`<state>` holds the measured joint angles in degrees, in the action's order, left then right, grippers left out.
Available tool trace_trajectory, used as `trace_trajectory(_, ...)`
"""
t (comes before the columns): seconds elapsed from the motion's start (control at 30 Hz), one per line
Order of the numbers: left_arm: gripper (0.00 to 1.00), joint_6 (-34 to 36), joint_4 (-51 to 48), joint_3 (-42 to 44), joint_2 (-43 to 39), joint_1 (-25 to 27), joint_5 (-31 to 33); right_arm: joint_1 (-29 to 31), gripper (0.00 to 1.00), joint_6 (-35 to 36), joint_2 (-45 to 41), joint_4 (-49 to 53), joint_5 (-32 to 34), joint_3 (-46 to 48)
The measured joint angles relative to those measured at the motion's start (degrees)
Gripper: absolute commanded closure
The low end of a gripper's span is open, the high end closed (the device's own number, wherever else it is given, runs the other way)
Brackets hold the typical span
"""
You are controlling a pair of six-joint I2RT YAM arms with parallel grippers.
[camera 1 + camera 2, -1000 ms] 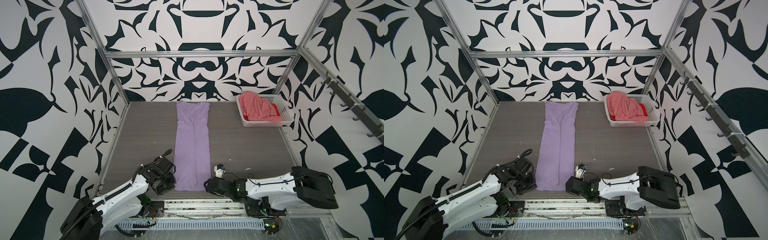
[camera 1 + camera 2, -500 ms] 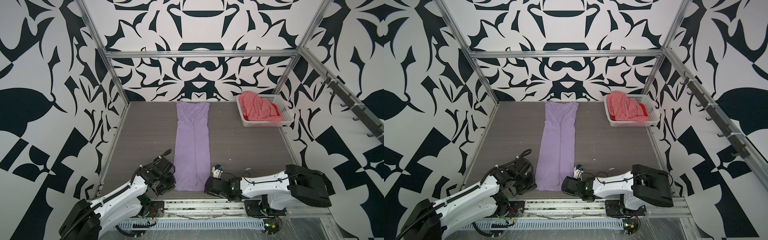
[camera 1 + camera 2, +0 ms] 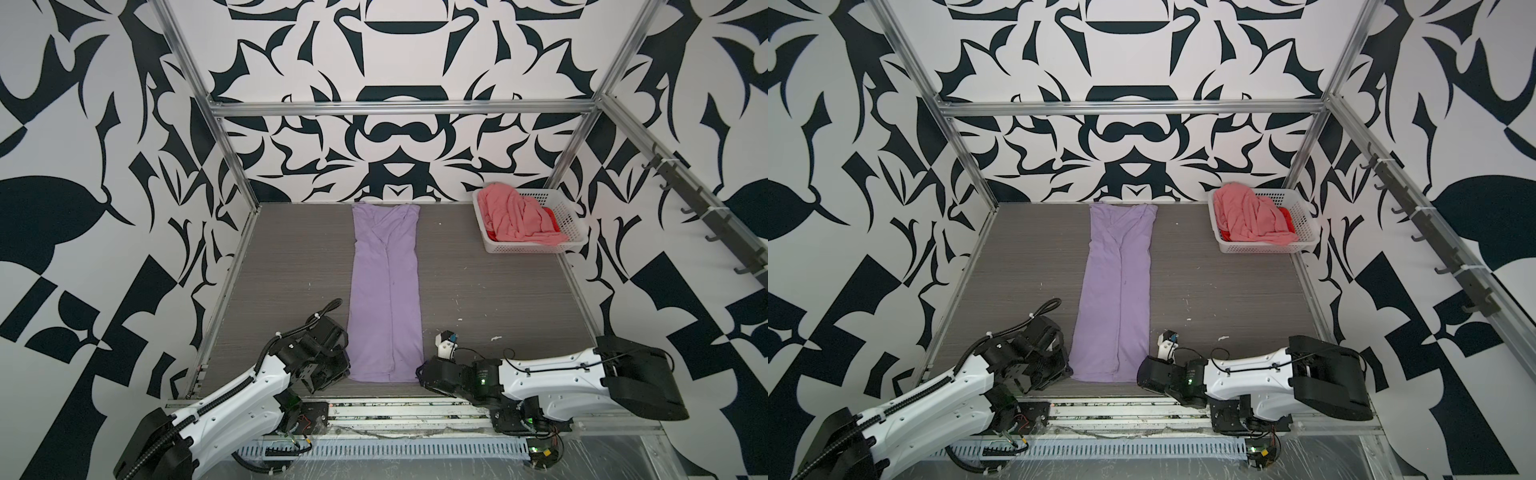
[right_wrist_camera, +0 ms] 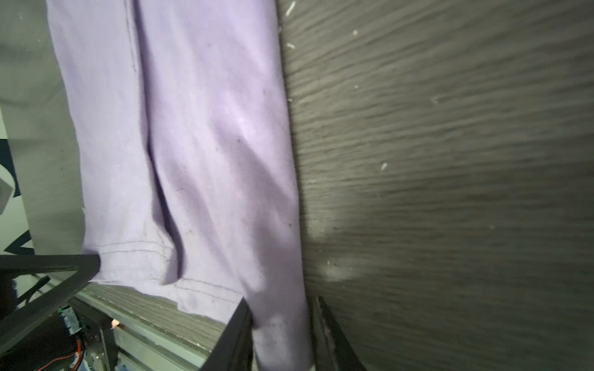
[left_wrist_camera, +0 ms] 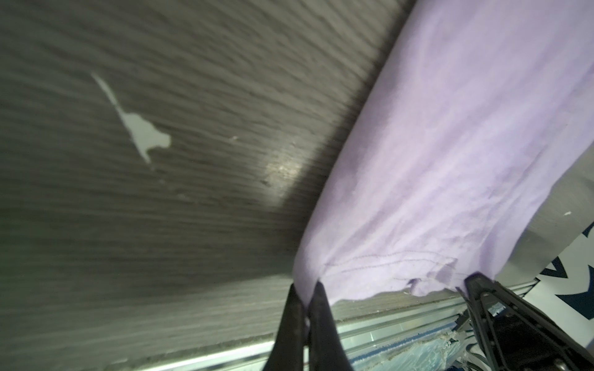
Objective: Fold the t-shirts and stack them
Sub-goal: 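Lift the near end with both grippers and fold it onto the far half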
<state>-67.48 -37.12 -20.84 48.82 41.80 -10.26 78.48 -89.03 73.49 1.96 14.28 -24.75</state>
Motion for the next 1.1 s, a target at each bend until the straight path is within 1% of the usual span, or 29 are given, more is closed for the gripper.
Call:
trace_trajectory(0.07, 1.0, 0.24, 0.0, 0.0, 0.39, 0.0, 0.0, 0.0, 0.67, -0.02, 0.22, -0.59, -0.04, 0.02)
trace_trajectory(0.13, 1.0, 0.5, 0.07, 0.0, 0.72, 0.0, -0.04, 0.0, 0.72, -0.37, 0.74, -1.07, -0.04, 0.02)
trace_trajectory(0.17, 1.0, 0.7, 0.11, 0.0, 0.83, 0.0, -0.07, 0.0, 0.78, -0.52, 0.96, -1.14, -0.02, -0.04)
trace_trajectory(0.2, 1.0, 0.92, 0.15, 0.0, 0.92, 0.0, -0.09, 0.0, 0.85, -0.83, 1.33, -1.14, -0.02, -0.13)
trace_trajectory(0.3, 1.0, 1.42, 0.26, 0.0, 1.03, 0.0, -0.24, 0.0, 1.0, -1.03, 2.89, -0.48, -0.2, -1.05)
trace_trajectory(0.43, 1.0, 1.92, 0.22, -0.02, 0.61, 0.0, -0.44, 0.04, 1.0, -0.24, 4.37, 3.04, -0.42, -3.85)
trace_trajectory(0.6, 1.0, 1.95, -1.11, -0.68, -1.99, 0.02, -1.92, 0.55, 1.0, 2.38, 4.68, 9.03, -0.52, -8.72)
trace_trajectory(0.77, 1.0, 1.49, -5.35, -2.99, -6.99, 0.61, -2.67, 2.36, 1.0, 4.74, 4.68, 14.78, -0.44, -13.35)
trace_trajectory(0.87, 1.0, 1.51, -7.58, -6.12, -8.59, 0.66, -2.19, 2.99, 1.0, 6.12, 4.55, 18.62, 0.28, -16.22)
trace_trajectory(0.97, 1.0, 2.82, -8.52, -11.13, -6.99, 0.72, -0.79, 3.04, 1.0, 7.19, 3.3, 21.94, 2.32, -18.47)
trace_trajectory(1.07, 1.0, 5.9, -8.96, -17.46, -2.43, 0.7, 2.32, 1.88, 1.0, 8.52, 0.66, 24.0, 4.87, -19.65)
trace_trajectory(1.1, 1.0, 7.15, -8.94, -19.41, -0.66, 0.7, 3.39, 0.57, 1.0, 9.51, -0.48, 23.89, 5.38, -19.74)
